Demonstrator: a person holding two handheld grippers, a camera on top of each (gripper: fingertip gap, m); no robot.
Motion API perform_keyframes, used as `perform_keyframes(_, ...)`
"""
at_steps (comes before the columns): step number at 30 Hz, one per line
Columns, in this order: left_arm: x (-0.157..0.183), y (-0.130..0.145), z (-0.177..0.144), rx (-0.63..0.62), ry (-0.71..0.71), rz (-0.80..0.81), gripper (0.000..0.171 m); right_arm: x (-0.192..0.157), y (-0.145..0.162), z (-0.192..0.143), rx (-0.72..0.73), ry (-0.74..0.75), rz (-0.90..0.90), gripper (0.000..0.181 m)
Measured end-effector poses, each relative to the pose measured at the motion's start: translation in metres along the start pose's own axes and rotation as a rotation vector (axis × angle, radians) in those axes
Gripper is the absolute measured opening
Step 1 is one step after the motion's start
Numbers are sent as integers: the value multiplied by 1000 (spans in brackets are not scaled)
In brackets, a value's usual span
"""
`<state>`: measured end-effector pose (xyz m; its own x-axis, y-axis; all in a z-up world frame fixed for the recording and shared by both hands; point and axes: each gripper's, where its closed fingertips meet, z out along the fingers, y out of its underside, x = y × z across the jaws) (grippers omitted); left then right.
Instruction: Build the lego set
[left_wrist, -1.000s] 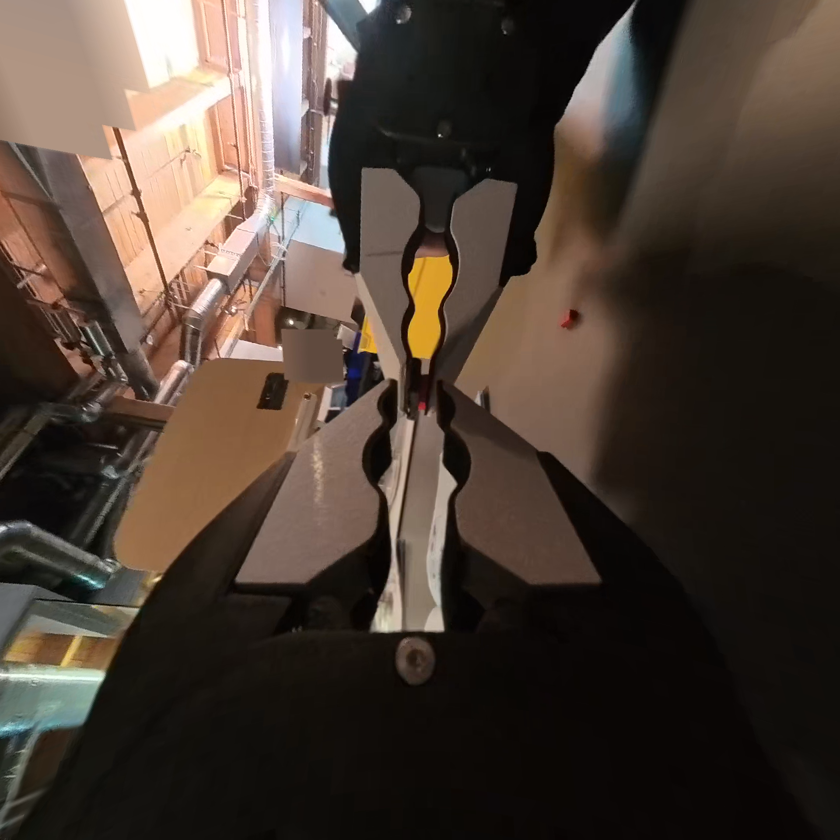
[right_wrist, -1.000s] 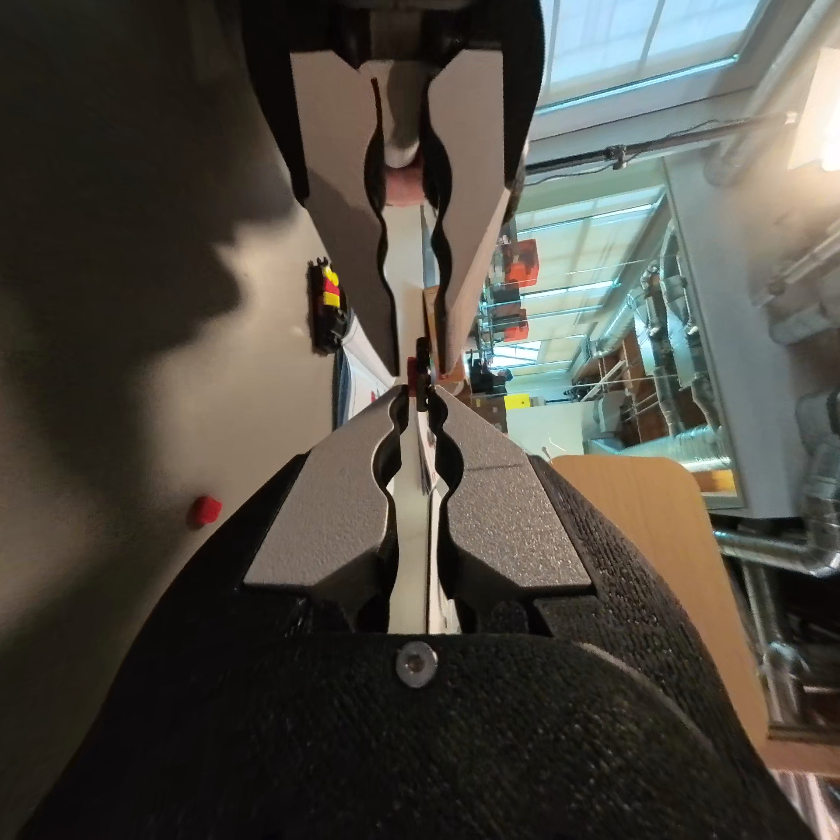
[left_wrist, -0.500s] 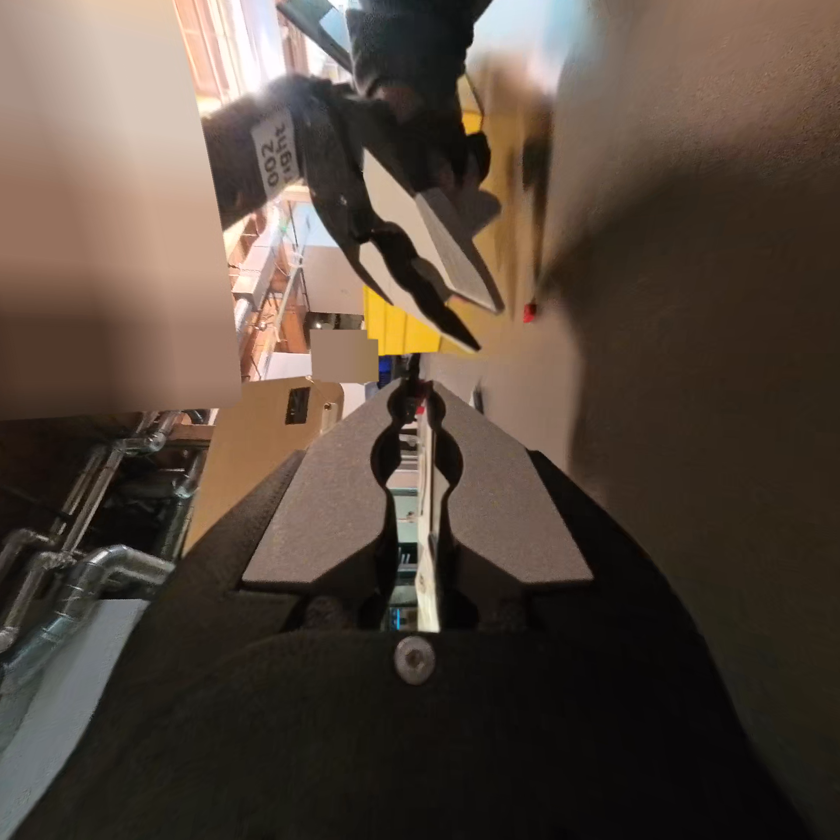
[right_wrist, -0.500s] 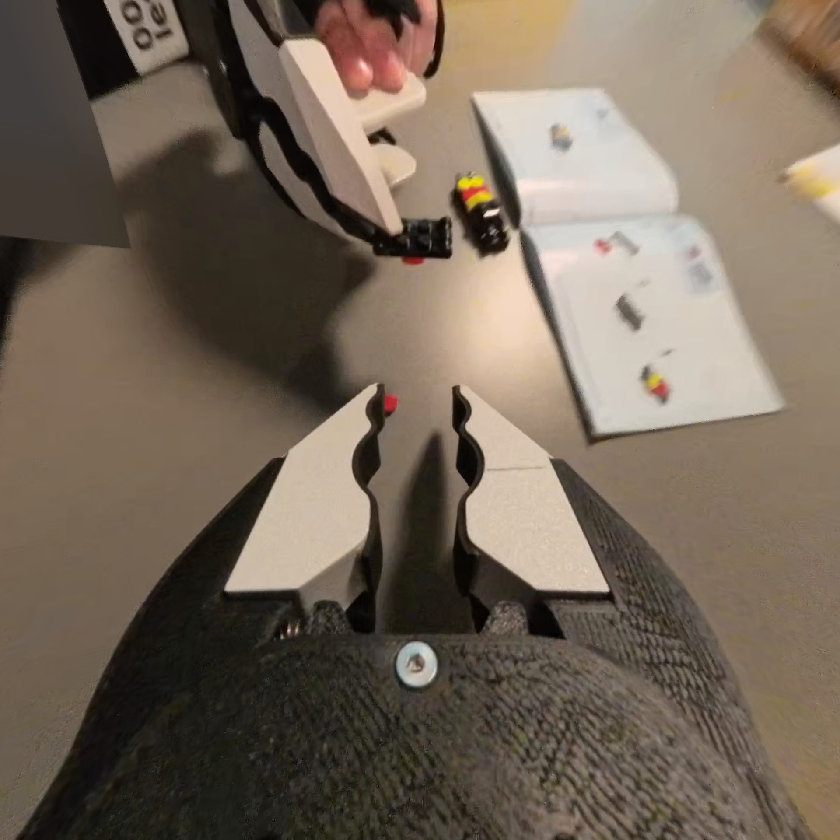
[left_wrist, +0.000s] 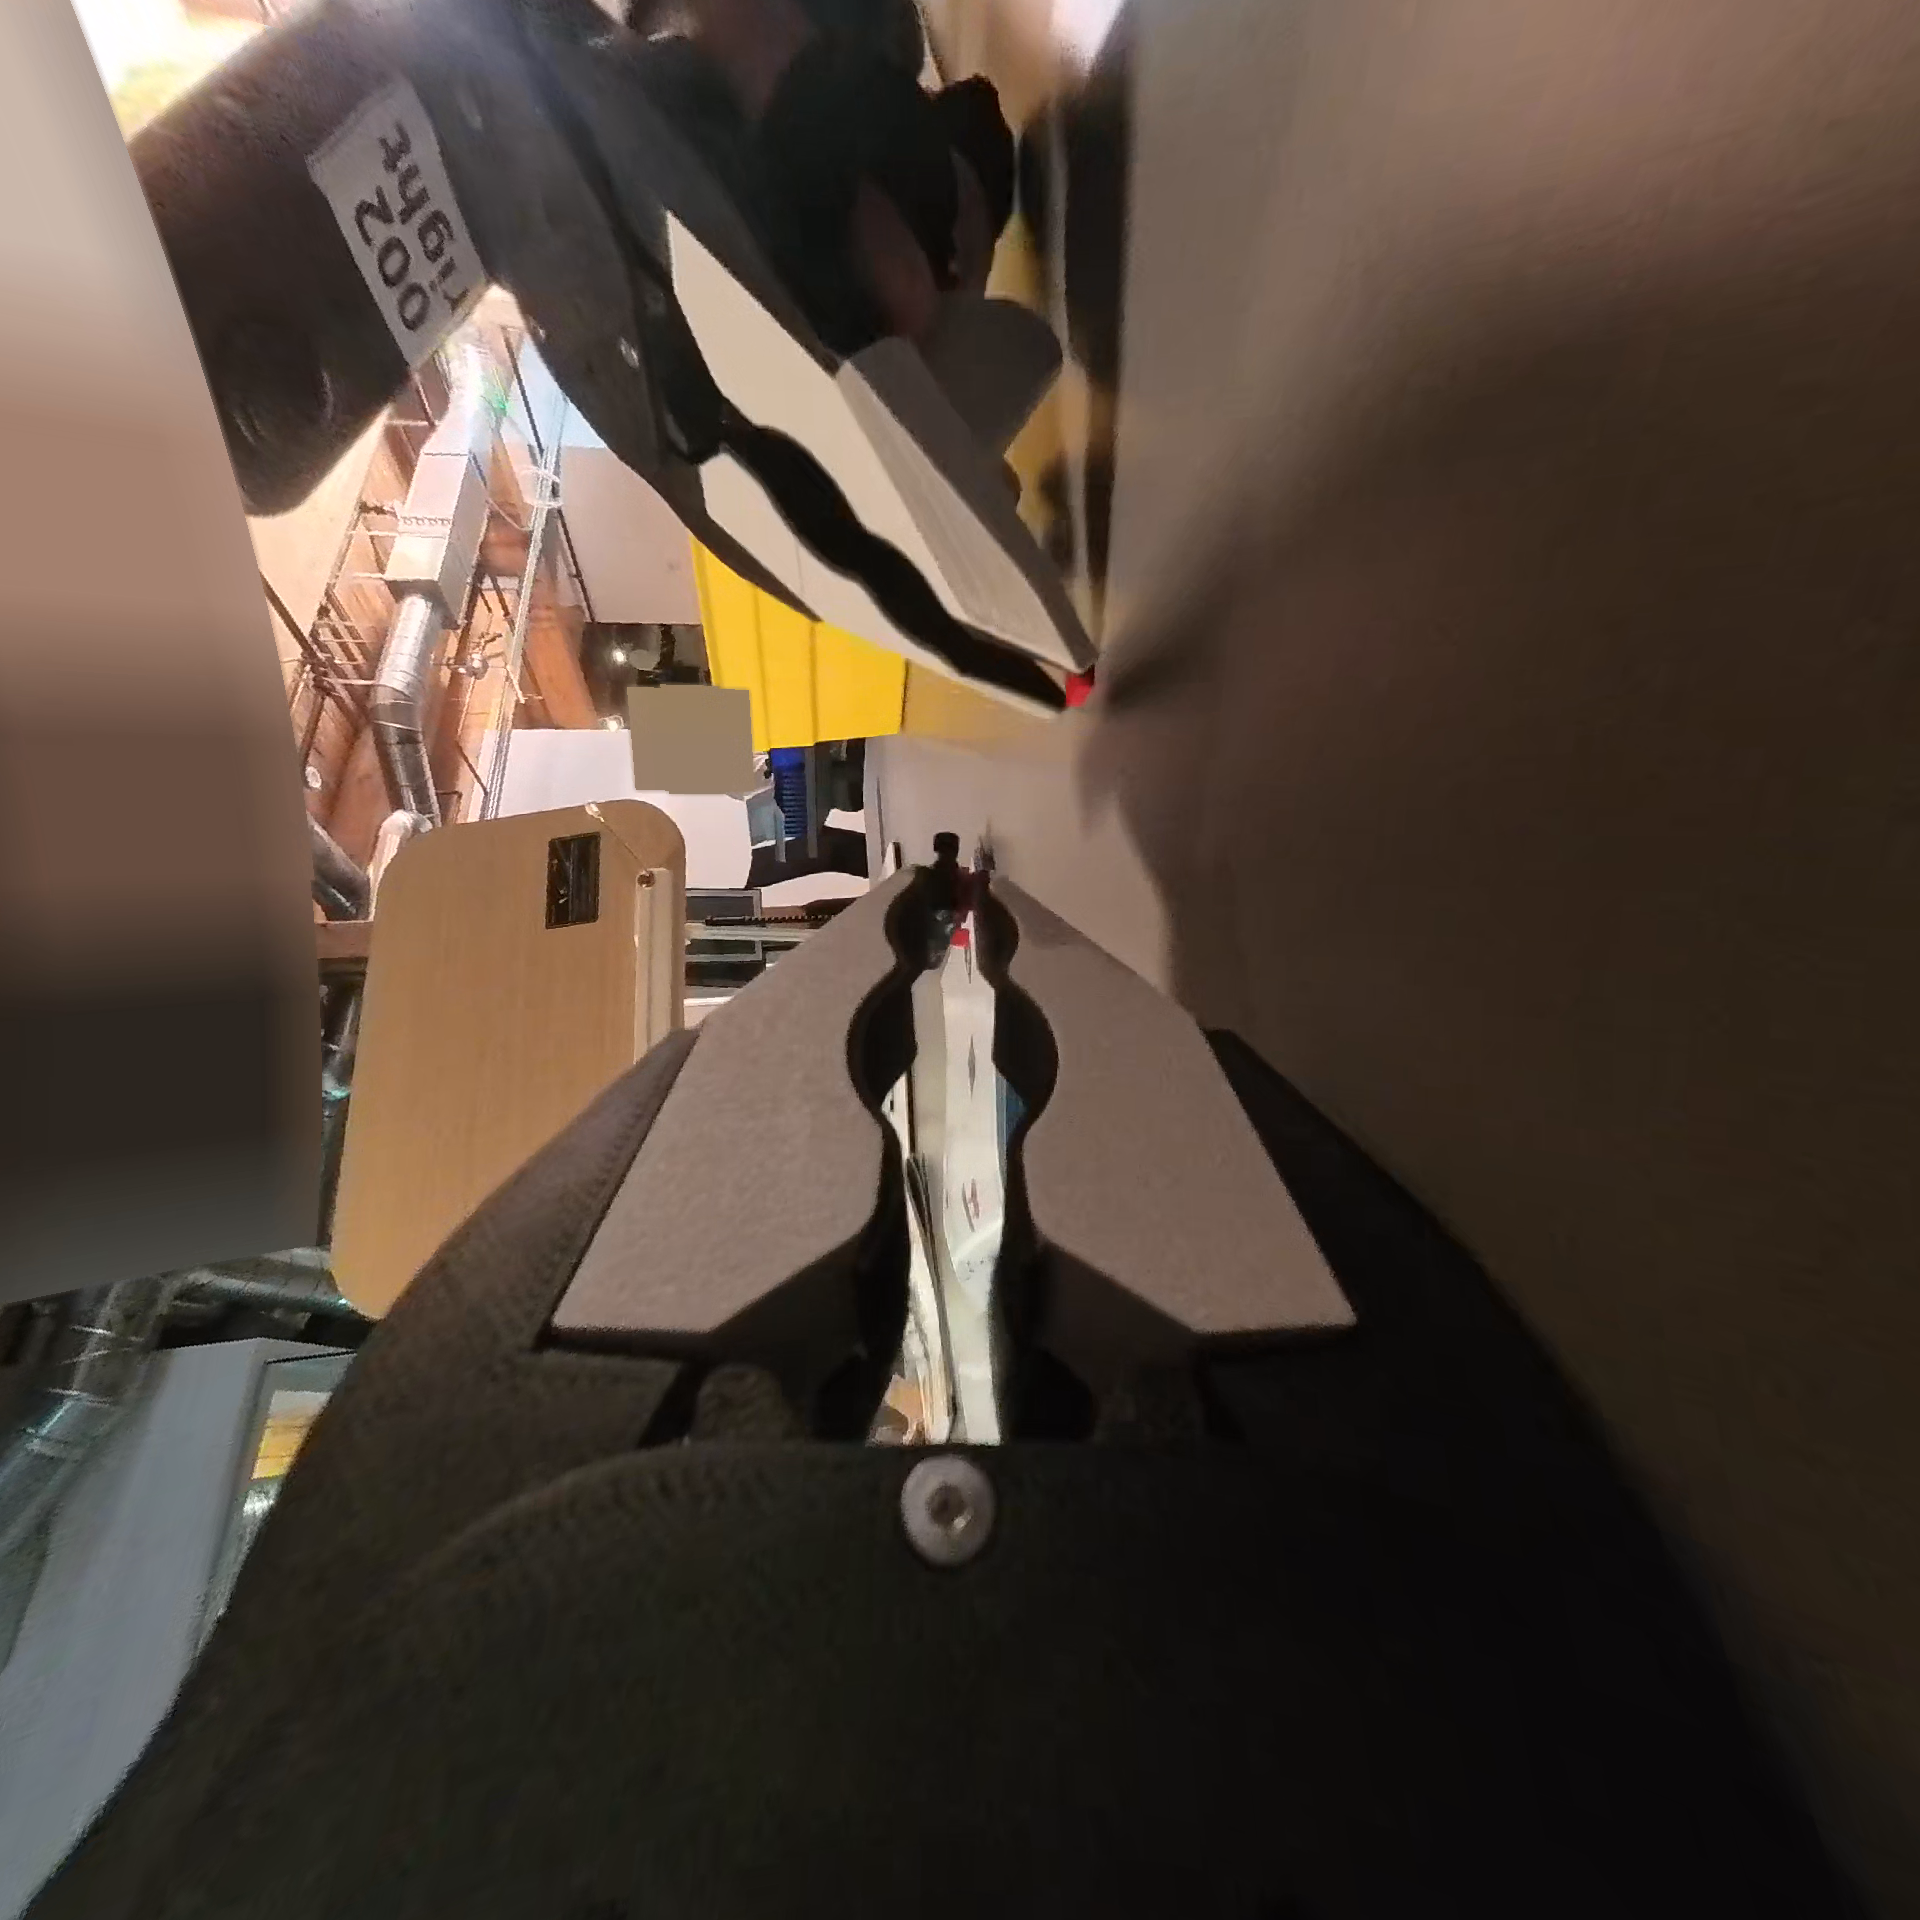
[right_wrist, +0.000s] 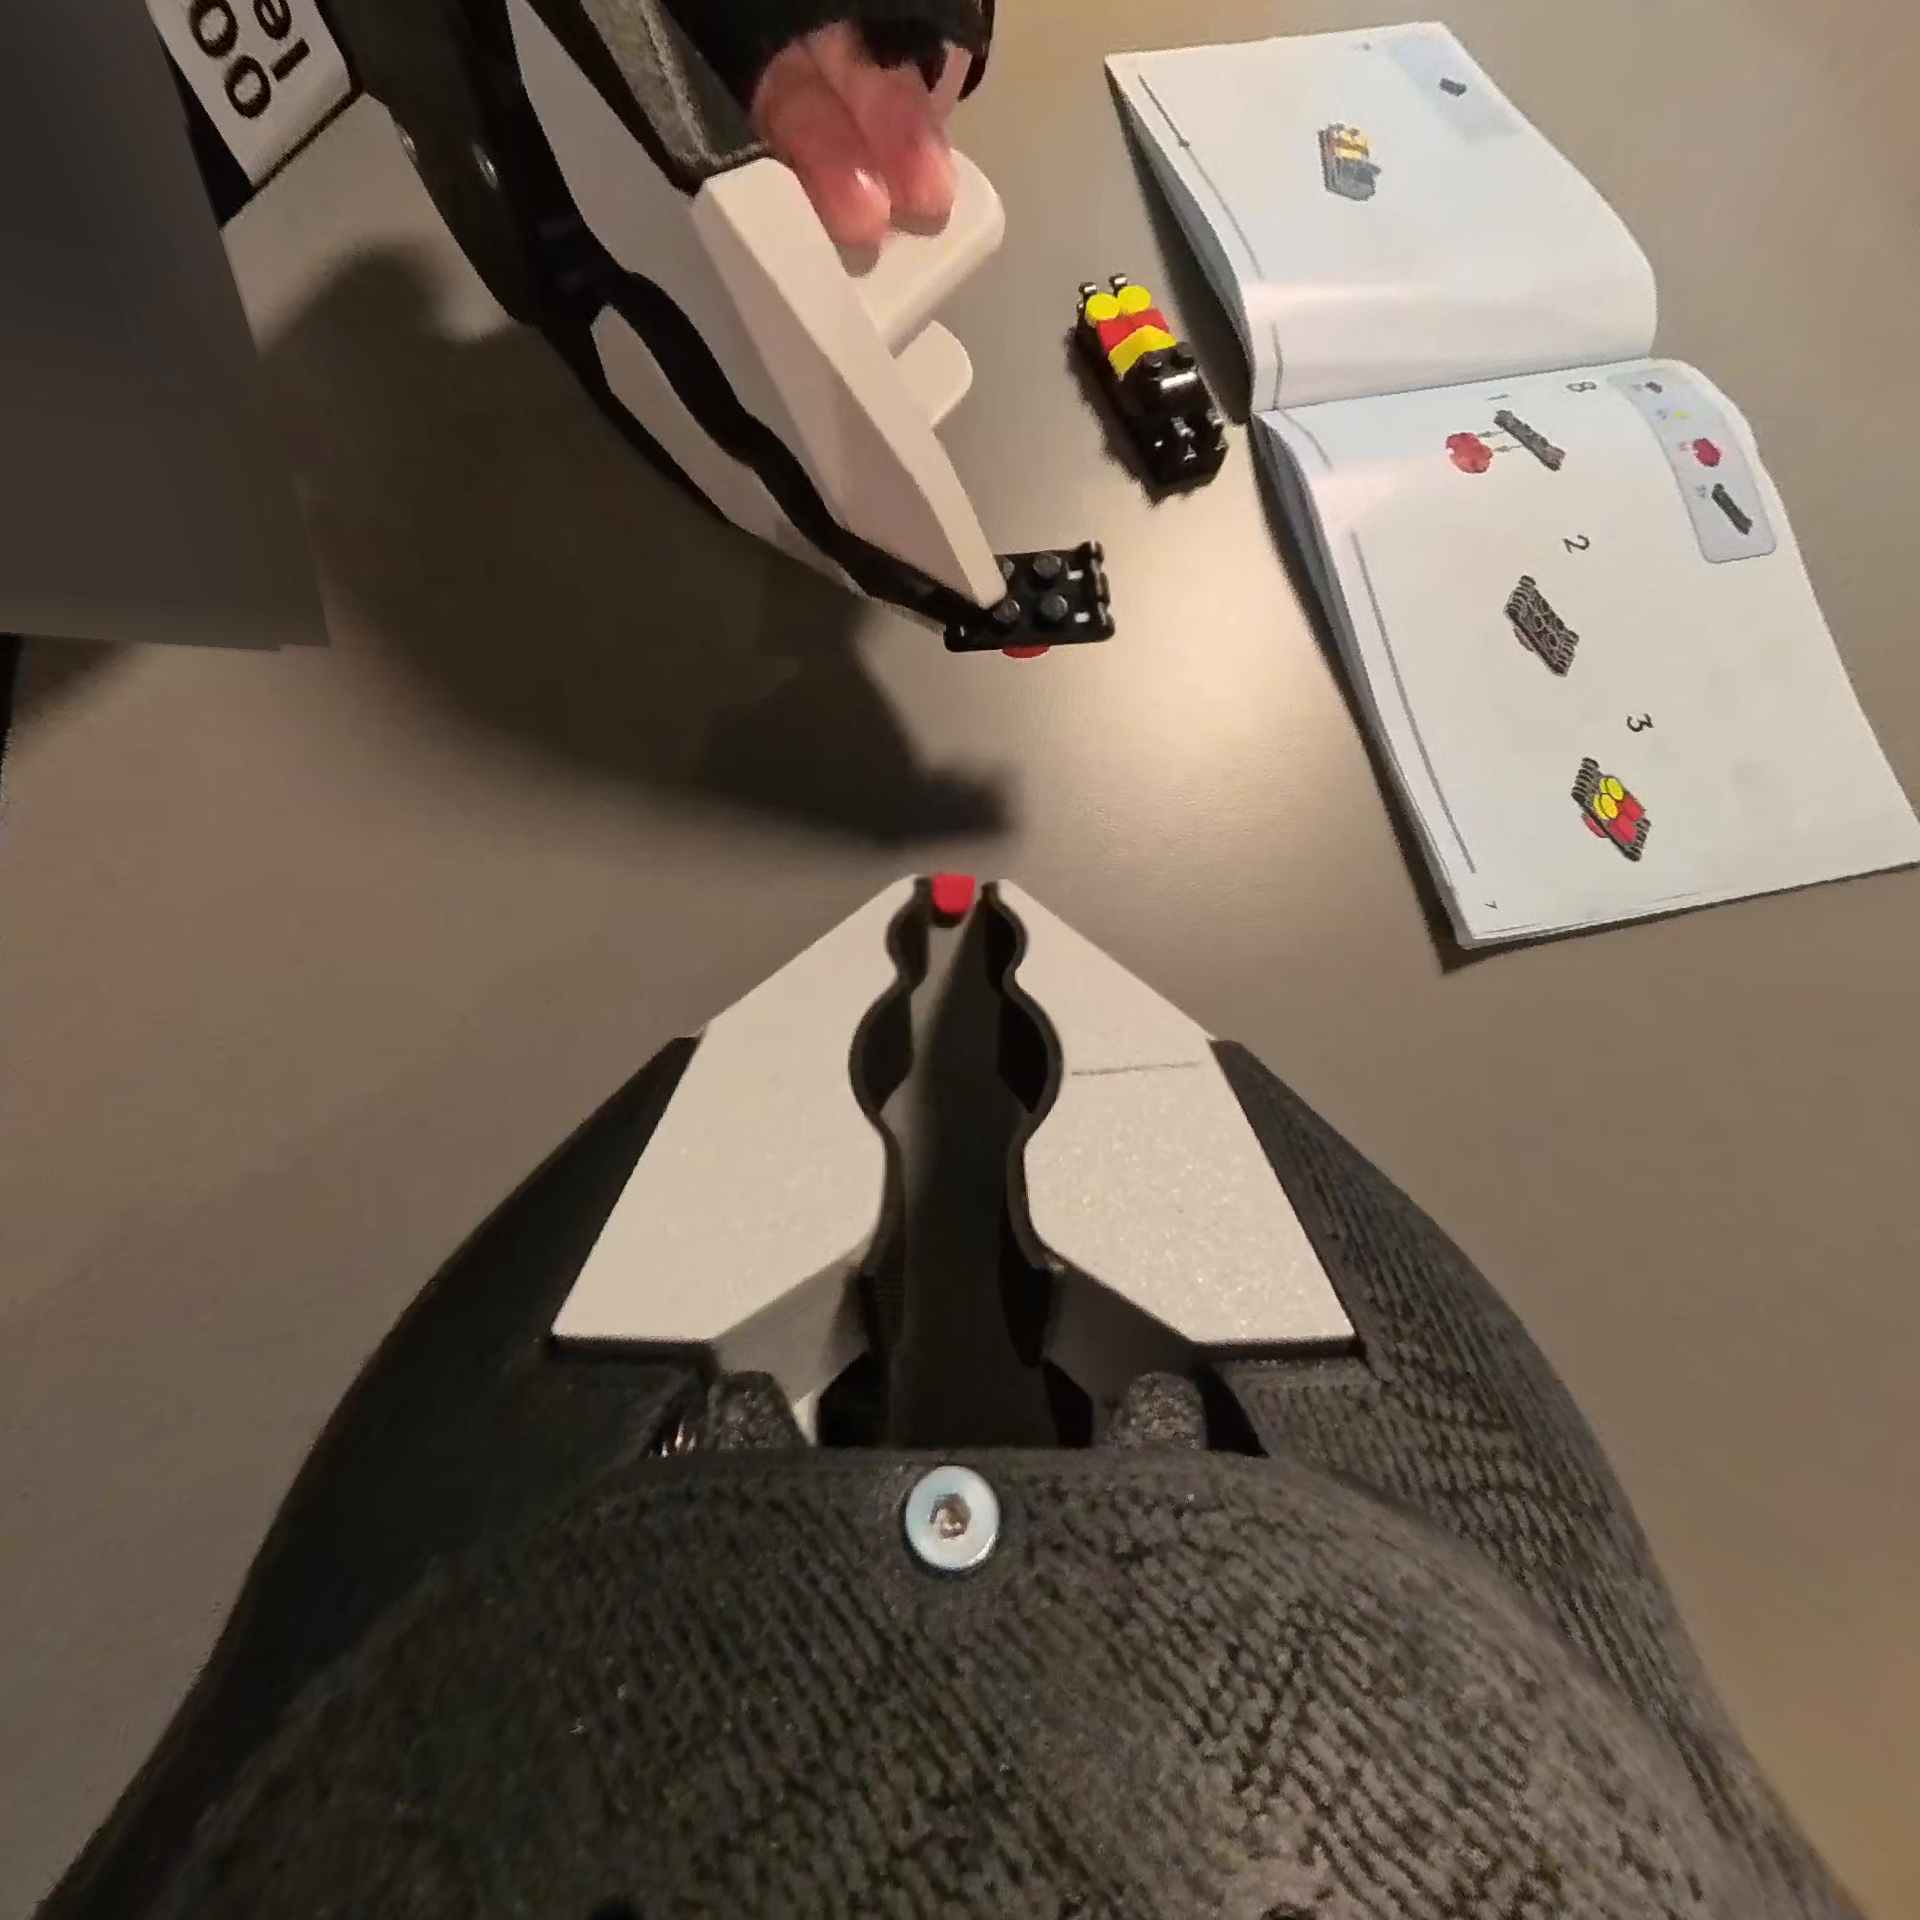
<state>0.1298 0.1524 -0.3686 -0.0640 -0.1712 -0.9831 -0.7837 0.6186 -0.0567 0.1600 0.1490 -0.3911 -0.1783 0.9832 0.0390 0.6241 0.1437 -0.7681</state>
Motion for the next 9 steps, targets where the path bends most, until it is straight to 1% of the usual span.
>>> perform_keyframes(3,0,-2,-1,14,-3,4,6,0,0,0,-10,10,-21,5)
perform_keyframes(5,-1,-6,-1,32,-12,11,6,5,-4,-3,6,44,-46,5)
perform_keyframes(9,-2,-19,-6,112,-38,38,7,4,-39,-19,187,42,-40,5)
